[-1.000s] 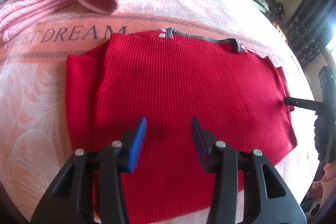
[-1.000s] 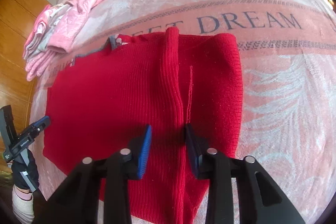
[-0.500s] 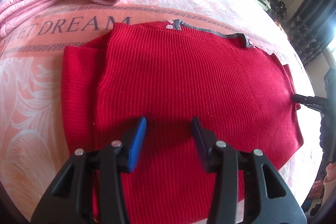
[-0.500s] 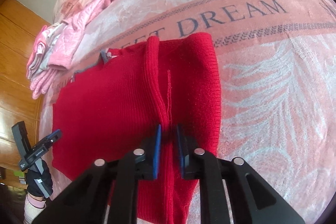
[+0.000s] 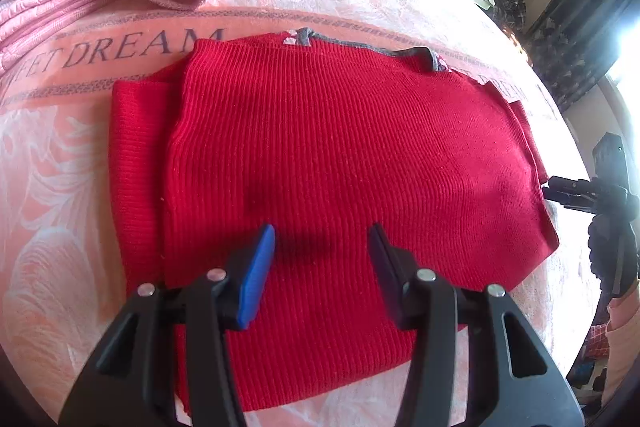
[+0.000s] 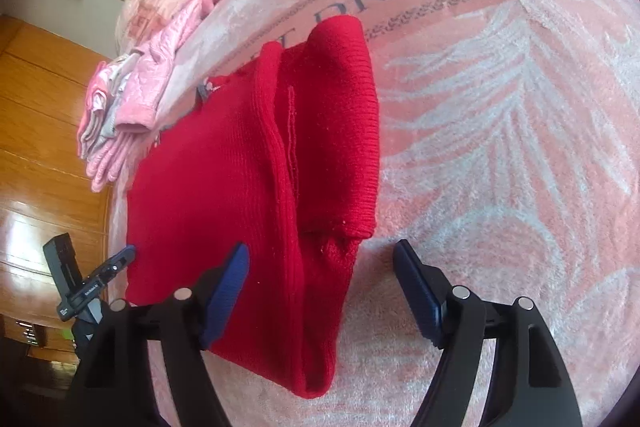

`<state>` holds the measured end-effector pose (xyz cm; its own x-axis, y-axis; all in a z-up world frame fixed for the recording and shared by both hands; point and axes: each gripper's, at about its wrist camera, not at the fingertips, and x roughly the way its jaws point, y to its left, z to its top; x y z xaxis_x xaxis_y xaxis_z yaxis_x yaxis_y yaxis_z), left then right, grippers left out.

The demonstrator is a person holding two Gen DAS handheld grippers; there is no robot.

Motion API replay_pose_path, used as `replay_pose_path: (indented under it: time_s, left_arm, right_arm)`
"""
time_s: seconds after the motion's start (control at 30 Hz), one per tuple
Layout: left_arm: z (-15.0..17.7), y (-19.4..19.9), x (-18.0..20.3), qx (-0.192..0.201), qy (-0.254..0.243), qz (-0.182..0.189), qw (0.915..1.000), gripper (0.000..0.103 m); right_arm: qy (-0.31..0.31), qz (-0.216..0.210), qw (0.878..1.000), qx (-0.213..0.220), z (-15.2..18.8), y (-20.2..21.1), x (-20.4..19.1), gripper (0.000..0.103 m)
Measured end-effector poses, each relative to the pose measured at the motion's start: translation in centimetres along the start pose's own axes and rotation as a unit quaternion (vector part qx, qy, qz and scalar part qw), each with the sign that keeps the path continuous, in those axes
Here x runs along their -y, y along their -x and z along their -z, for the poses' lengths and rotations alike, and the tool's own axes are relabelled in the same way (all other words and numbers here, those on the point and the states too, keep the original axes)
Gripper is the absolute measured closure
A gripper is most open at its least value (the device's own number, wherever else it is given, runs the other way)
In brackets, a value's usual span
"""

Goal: Fold small clothes

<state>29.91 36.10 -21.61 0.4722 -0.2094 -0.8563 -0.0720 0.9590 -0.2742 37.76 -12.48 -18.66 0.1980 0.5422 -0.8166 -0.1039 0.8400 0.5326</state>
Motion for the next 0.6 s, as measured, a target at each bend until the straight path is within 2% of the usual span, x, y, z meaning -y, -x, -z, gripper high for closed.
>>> replay_pose_path:
  time_s: [0.13,0.23,0.3,0.33,0.6]
  left_arm:
    - [0.0,-0.4,-0.4,0.000,0.006,0.003,1.0000,0.054]
    - [0.0,-0.7,-0.9,-0.001,0.015,0.011,0.9998,0.054]
    - [0.0,-0.8,-1.2,-0.001,0.021,0.014,0.9997,0.054]
    - [0.0,-0.8,-1.2,-0.001,0.021,0.015,0.9997,0.054]
    - [0.0,-1.0,-1.1,-0.004,0.008,0.010,0.9999,0.054]
  right_arm:
    - [0.031,0.019,0.999,0.005,-0.3,-1.2,-1.1,0.038]
    - [0.028,0.023,0.999,0.013,-0.8,-1.6,-0.9,0.059]
    - [0.013,0.001,1.000,0.012,-1.1,-1.8,-0.4,0.084]
    - [0.005,-0.009,1.000,0.011,-1.1,-1.8,-0.2,0.084]
    - [0.004,-0.007,1.000,0.020,-0.9,-2.0,-0.3,0.086]
